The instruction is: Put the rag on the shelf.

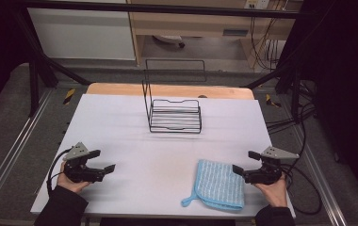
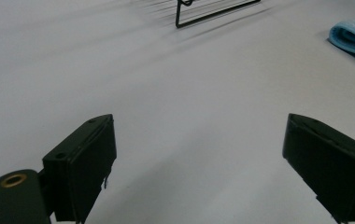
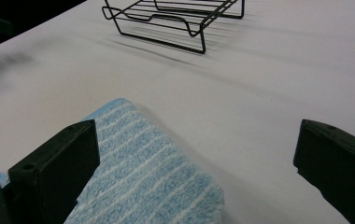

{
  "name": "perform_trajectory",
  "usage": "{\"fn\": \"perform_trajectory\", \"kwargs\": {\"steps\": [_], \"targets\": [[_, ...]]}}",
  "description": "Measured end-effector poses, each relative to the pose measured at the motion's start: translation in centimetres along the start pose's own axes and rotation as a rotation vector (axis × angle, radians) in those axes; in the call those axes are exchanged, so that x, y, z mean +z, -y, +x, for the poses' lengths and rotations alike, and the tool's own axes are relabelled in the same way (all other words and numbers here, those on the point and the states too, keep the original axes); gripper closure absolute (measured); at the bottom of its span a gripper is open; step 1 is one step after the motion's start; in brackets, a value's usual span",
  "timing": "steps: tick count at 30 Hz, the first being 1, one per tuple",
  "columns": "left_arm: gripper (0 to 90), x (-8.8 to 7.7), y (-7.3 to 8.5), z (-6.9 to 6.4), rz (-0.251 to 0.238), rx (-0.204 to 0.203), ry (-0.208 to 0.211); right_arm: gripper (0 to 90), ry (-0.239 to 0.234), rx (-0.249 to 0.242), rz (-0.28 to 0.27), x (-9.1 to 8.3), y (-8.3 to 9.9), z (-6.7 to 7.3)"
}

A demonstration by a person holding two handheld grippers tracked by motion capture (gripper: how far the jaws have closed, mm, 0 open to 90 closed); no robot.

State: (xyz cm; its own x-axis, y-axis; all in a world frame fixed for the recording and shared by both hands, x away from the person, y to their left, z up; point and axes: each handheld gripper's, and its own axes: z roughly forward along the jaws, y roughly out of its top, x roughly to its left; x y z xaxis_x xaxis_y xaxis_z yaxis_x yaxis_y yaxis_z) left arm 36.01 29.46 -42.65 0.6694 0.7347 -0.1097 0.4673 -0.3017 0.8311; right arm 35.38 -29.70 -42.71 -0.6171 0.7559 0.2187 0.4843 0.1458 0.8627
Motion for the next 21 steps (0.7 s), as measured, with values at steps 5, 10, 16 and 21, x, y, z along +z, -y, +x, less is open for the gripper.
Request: {"fn": "perform_trajectory", "kwargs": {"steps": [5,10,16,21], "targets": [[9.8,-0.03,0.01,-0.02,0.0,0.0,-0.003,1.4,0.008,0.001,0.008,-0.02,0.0,-0.03],[9.7,0.04,0.01,-0.06,0.003,0.0,-0.003,1.9,0.017,-0.003,0.033,0.17,0.05,0.0],[9.7,0.1,0.07,-0.07,0.011,0.007,-0.004,4.0,0.028,0.004,0.049,0.37,0.17,0.06],[9.7,0.24,0.09,-0.18,0.017,0.009,-0.004,8.0,0.035,0.005,0.078,0.67,0.36,0.0]]}}
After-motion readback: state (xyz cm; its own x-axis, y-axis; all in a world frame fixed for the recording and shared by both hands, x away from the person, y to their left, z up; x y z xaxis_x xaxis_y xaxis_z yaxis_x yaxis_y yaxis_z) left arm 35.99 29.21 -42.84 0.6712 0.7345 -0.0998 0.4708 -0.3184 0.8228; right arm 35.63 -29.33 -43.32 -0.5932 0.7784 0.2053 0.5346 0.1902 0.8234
